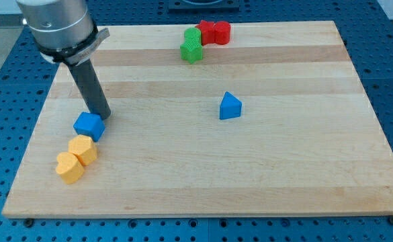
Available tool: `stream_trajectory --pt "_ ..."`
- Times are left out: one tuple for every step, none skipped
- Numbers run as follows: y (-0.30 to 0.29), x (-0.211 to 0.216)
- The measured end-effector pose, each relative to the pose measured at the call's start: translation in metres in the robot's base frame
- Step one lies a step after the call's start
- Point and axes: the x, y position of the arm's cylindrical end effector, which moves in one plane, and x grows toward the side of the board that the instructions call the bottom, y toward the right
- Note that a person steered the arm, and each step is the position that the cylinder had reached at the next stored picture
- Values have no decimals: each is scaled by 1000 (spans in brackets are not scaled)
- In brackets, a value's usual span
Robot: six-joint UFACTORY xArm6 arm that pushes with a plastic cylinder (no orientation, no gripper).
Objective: Slide the blue triangle towards the yellow hexagon
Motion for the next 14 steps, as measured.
stream_trajectory --pt "0 9" --pt "2 9" --pt "31 -11" --pt "72 -35" --pt "117 -51" --pt "170 -52" --pt "225 -52" --pt "259 -45" --pt "259 -26" --pt "250 -15" --pt "237 -16" --pt "221 -19" --pt "202 -19" --pt "179 -14"
